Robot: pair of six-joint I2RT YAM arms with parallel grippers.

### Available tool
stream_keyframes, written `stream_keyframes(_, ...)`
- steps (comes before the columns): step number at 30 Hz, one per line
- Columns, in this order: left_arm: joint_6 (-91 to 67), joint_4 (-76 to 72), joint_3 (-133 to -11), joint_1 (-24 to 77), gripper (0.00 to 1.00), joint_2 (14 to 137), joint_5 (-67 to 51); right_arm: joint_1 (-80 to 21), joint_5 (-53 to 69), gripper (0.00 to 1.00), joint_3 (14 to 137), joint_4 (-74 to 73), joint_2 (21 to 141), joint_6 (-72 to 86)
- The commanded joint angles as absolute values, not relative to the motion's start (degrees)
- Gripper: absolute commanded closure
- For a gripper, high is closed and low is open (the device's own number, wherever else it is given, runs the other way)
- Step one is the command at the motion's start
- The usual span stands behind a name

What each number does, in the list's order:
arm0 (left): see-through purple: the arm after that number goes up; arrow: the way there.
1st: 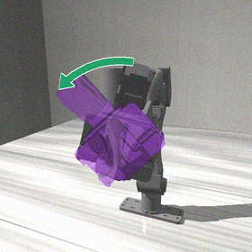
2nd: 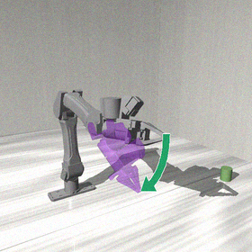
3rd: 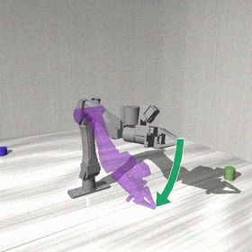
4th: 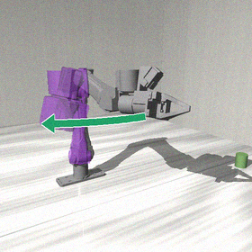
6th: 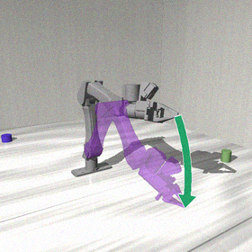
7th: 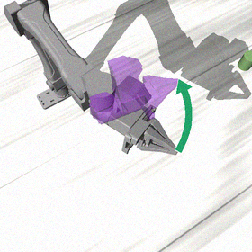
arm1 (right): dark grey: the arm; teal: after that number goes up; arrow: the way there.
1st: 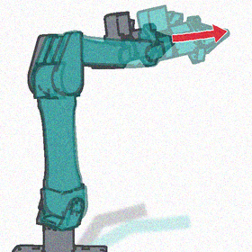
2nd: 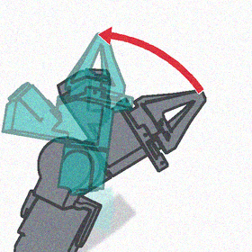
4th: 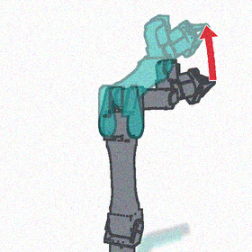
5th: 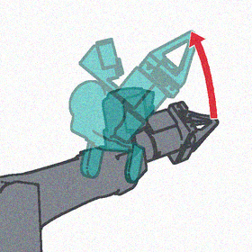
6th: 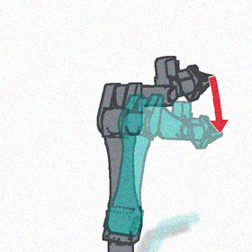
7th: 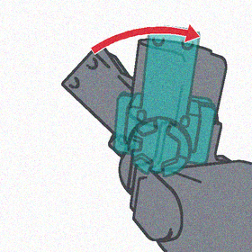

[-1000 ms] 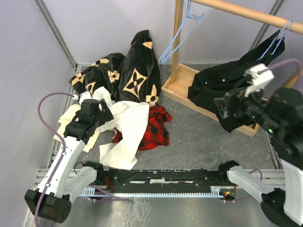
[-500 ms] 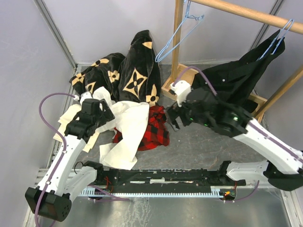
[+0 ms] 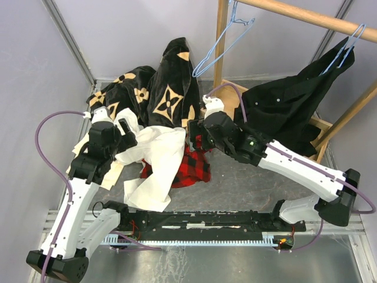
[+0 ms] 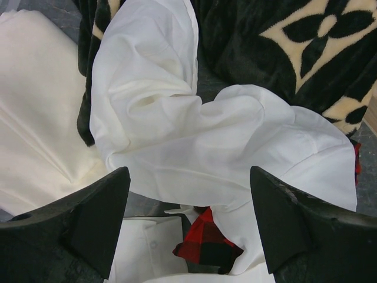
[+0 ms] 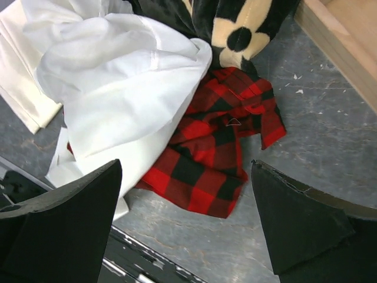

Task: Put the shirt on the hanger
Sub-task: Pick up the shirt from the center of the board.

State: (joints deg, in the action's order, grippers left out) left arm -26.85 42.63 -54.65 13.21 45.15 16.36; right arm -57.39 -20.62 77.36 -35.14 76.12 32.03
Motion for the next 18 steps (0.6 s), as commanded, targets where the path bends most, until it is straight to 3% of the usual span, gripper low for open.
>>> stream_keyframes(1, -22.5, 42.0, -54.9, 12.9, 0.12, 43.4, 16.5, -57.5, -22.8, 0.03, 76.9, -30.0, 79.0, 38.4)
stream_keyframes(9, -22.7, 40.6, -53.2, 13.0, 0.12, 41.5, 16.2, -55.4, -20.4, 0.20, 76.9, -30.4, 83.9, 41.7)
stream_keyframes(18, -22.7, 39.8, -52.8, 13.0, 0.13, 42.1, 15.6, -54.1, -9.1, 0.21, 77.7, -24.5, 92.2, 42.6)
